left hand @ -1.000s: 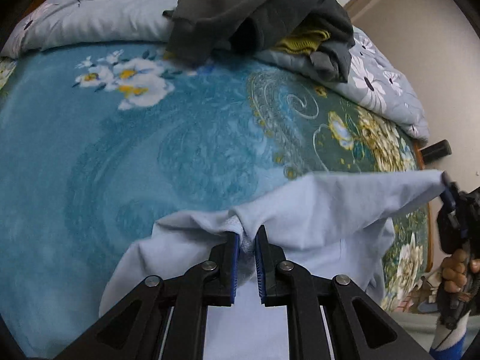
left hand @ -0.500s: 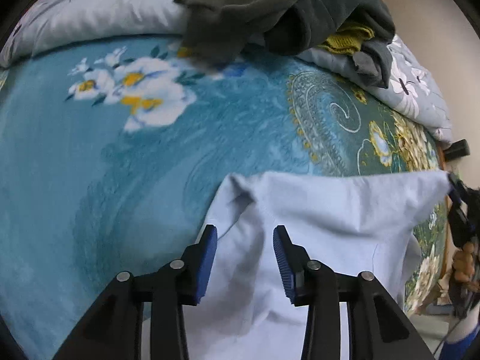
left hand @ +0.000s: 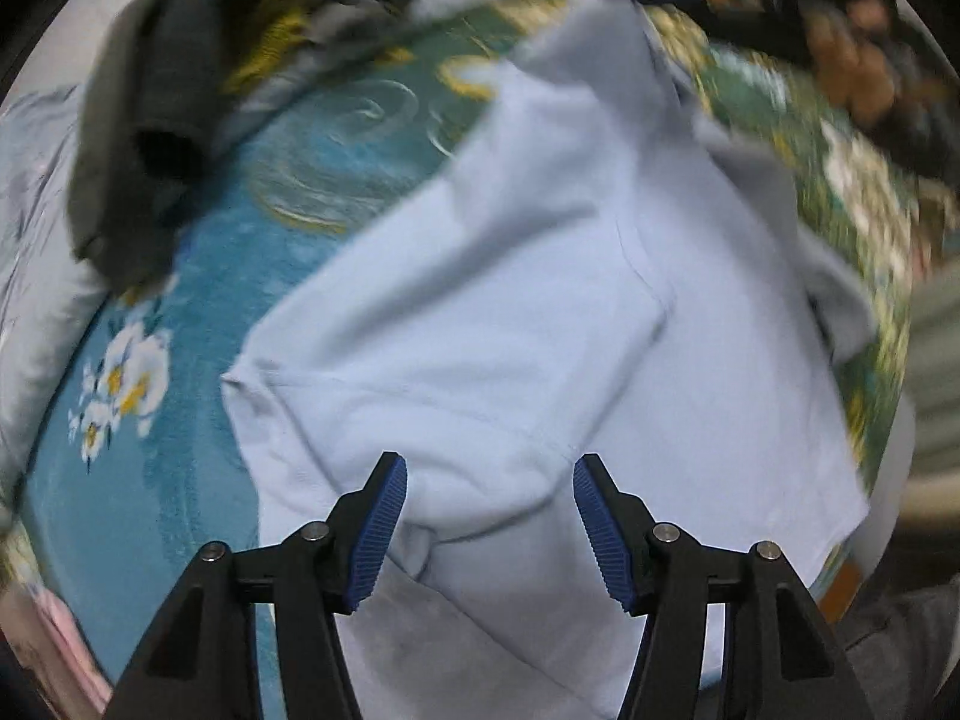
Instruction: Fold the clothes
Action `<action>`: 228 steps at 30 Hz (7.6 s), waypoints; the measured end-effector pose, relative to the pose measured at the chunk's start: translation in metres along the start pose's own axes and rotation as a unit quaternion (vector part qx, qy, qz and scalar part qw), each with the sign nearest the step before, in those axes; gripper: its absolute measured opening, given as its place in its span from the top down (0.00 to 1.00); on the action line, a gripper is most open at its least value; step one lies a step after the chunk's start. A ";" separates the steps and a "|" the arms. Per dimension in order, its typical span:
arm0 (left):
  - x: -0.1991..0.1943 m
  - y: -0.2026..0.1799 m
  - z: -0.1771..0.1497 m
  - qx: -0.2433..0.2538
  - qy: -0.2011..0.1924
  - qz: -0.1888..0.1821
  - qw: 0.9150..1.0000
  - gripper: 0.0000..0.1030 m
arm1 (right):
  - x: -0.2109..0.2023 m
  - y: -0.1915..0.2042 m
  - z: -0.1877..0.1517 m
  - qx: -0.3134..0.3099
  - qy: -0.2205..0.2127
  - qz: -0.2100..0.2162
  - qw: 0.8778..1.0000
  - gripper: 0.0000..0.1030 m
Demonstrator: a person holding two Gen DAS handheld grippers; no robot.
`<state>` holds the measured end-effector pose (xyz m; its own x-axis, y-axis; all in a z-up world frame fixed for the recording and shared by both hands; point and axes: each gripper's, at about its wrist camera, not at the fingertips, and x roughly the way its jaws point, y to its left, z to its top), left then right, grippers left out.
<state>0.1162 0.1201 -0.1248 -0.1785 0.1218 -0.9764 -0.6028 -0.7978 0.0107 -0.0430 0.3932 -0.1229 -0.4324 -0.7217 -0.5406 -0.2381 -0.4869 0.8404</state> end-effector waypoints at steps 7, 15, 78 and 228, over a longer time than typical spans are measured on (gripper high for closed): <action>0.036 -0.035 0.002 0.071 0.063 0.058 0.994 0.39 | -0.003 0.004 -0.004 -0.002 0.000 -0.001 1.000 0.93; 0.025 -0.021 0.000 0.035 0.044 0.060 0.997 0.82 | -0.007 0.010 -0.007 -0.005 0.000 0.000 1.000 0.93; -0.122 0.140 -0.150 -0.436 -0.225 0.005 0.872 0.95 | 0.108 0.039 -0.203 -0.667 0.161 -0.314 0.656 0.49; -0.045 0.147 -0.092 -0.522 -0.197 -0.040 0.829 0.57 | -0.038 -0.021 -0.123 -0.376 0.040 -0.353 0.856 0.54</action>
<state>0.1074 -0.0571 -0.0995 -0.5341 0.2180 -0.8168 0.3400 -0.8292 -0.4436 0.0850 0.3706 -0.1252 -0.3431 -0.1348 -0.9296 0.2247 -0.9727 0.0581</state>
